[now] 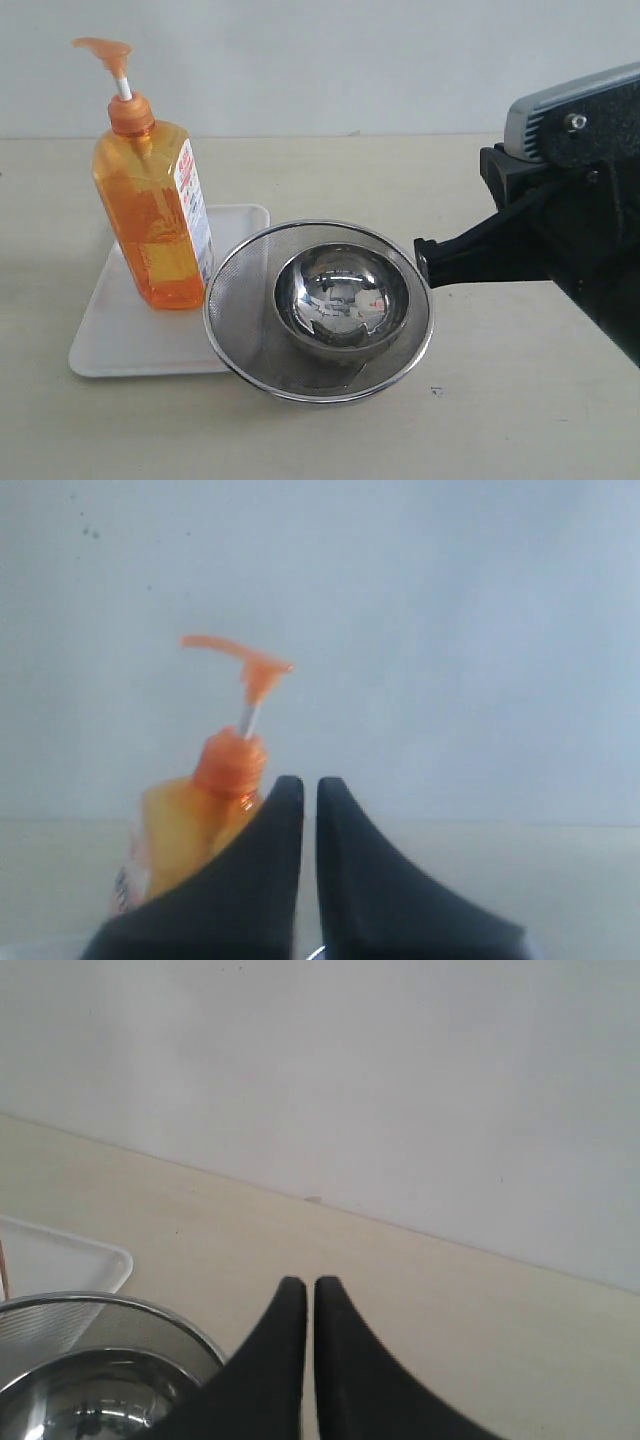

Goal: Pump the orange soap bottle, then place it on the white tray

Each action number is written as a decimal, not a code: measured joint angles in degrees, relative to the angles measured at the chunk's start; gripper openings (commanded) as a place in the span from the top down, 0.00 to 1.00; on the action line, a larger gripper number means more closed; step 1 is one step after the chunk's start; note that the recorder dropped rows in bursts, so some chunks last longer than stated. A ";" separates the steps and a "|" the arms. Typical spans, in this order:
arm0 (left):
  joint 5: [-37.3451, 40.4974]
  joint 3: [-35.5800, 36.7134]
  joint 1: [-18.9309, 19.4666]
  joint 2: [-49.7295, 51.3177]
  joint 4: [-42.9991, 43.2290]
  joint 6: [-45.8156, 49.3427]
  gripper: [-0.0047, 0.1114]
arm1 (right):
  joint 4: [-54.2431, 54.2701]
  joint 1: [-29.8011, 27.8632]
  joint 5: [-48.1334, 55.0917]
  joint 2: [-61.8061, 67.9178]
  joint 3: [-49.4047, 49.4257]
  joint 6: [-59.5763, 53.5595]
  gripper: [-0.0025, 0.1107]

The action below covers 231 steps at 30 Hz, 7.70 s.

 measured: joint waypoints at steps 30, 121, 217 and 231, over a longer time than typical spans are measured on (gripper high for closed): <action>-13.91 0.80 0.00 -31.70 34.21 -19.28 0.92 | 2.16 0.00 -5.22 0.00 0.00 0.79 0.98; 64.95 5.10 0.00 -46.23 -32.66 38.56 0.92 | 2.51 0.00 -5.21 0.00 0.00 0.79 0.98; 65.23 5.10 0.00 -46.23 -32.52 38.56 0.92 | -2.10 -59.26 52.48 -63.73 25.59 1.61 0.98; 65.23 5.10 0.00 -46.23 -32.52 38.56 0.92 | -2.10 -59.26 52.57 -63.73 25.59 10.10 0.98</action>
